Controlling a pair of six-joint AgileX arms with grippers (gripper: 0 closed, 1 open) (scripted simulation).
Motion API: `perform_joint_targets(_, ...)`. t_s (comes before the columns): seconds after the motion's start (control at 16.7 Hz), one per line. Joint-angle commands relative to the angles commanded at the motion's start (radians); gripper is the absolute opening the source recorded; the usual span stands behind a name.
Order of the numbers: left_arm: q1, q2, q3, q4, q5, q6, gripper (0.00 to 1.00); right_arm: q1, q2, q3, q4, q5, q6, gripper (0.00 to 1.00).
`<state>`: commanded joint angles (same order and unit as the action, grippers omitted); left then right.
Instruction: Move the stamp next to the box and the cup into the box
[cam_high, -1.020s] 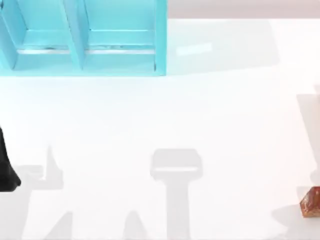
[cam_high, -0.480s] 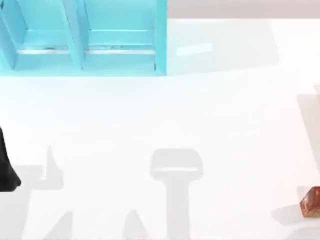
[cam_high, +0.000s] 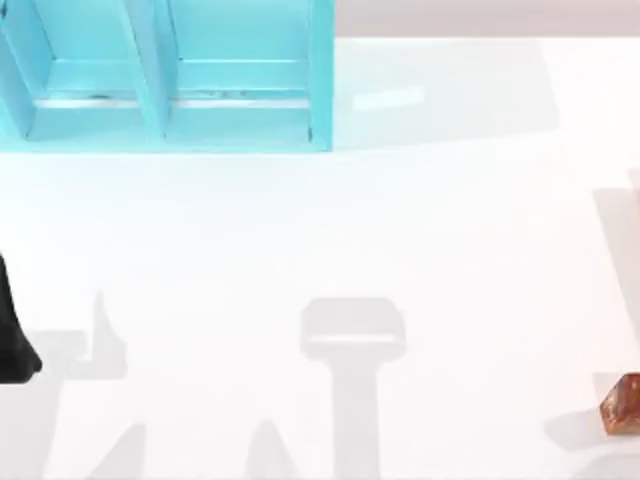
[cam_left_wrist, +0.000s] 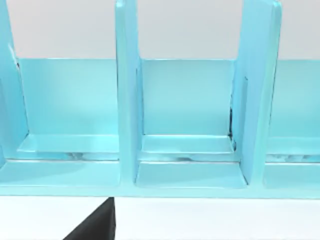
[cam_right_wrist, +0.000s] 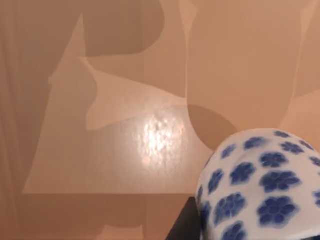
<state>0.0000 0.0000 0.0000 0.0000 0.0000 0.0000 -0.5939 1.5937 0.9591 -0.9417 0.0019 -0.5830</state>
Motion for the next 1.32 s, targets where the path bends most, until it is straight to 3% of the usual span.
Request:
perform_joint_targets(0.54,0.0,0.0,0.0,0.0,0.0,0.0,1.0,0.0,0.0,0.0,0.0,0.0,0.0,0.98)
perform_joint_targets(1.32,0.0,0.0,0.0,0.0,0.0,0.0,1.0,-0.019,-0.006,0.069,0.005,-0.036,-0.015,1.0)
